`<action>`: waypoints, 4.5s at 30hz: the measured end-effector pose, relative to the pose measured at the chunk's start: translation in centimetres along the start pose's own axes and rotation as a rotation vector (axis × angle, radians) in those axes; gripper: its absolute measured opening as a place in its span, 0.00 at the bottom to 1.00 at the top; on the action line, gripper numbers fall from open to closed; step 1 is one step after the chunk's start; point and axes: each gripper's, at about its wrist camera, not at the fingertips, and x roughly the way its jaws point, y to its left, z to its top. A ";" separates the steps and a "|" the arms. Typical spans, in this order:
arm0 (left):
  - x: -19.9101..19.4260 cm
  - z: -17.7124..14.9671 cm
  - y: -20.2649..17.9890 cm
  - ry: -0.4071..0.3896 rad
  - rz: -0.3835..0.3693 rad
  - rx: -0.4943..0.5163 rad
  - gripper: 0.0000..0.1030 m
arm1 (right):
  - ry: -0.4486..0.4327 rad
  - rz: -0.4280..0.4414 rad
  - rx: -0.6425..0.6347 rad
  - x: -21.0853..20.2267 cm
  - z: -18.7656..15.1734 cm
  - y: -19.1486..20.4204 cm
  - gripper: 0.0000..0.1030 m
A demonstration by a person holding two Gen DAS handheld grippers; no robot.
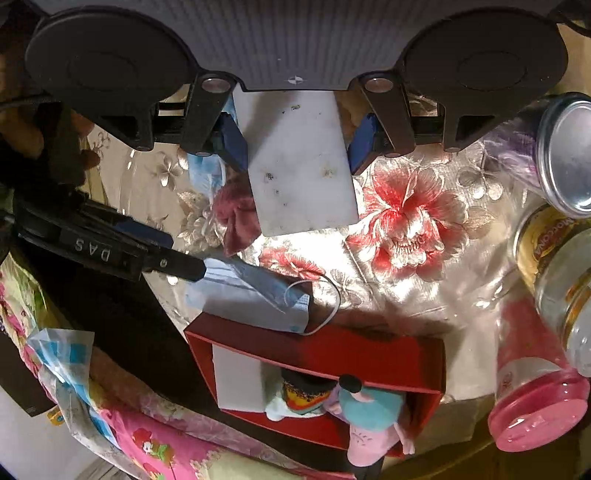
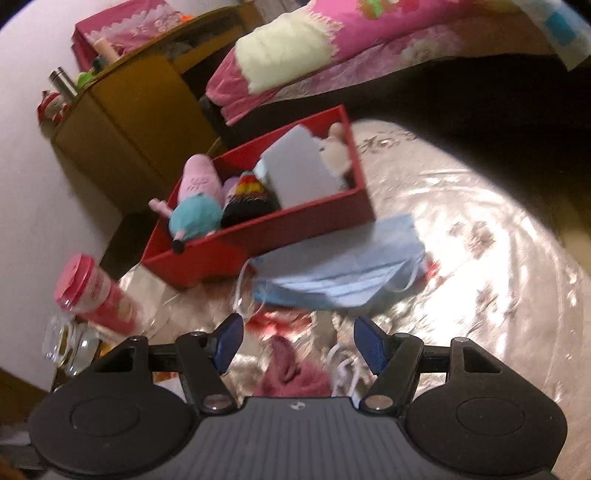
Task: Organize soft objects
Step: 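Grasp the pink knit hat with the right tool while the left tool holds the block, then carry the speckled block and pink hat over the red box with both tools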
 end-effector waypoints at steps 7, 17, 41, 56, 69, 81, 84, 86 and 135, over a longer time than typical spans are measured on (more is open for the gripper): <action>0.0 0.1 0.1 0.000 -0.012 -0.013 0.59 | 0.012 0.065 -0.021 -0.5 -0.4 0.7 0.32; -0.1 0.0 1.1 0.010 -0.018 -0.046 0.59 | 0.179 0.124 -0.043 3.2 -1.8 3.0 0.17; 0.4 -0.2 0.6 0.015 0.011 -0.001 0.58 | 0.159 -0.114 -0.227 3.4 -1.9 2.3 0.04; -2.4 3.2 -1.6 -0.180 0.017 0.034 0.58 | -0.056 0.135 -0.066 -1.9 1.6 2.9 0.04; -2.5 6.3 -3.1 -0.266 0.071 0.065 0.58 | -0.154 0.138 -0.071 -2.7 3.8 3.3 0.04; -2.3 8.7 -4.0 -0.337 0.147 0.119 0.58 | -0.194 0.133 -0.086 -2.4 5.2 3.8 0.04; -2.1 9.1 -4.2 -0.340 0.155 0.124 0.58 | -0.198 0.134 -0.089 -2.2 5.5 3.9 0.04; -1.9 9.4 -4.2 -0.345 0.165 0.131 0.58 | -0.200 0.132 -0.092 -2.0 5.7 3.9 0.04; 2.0 16.7 -5.0 -0.392 0.304 0.194 0.58 | -0.232 0.081 -0.113 2.5 11.8 3.1 0.04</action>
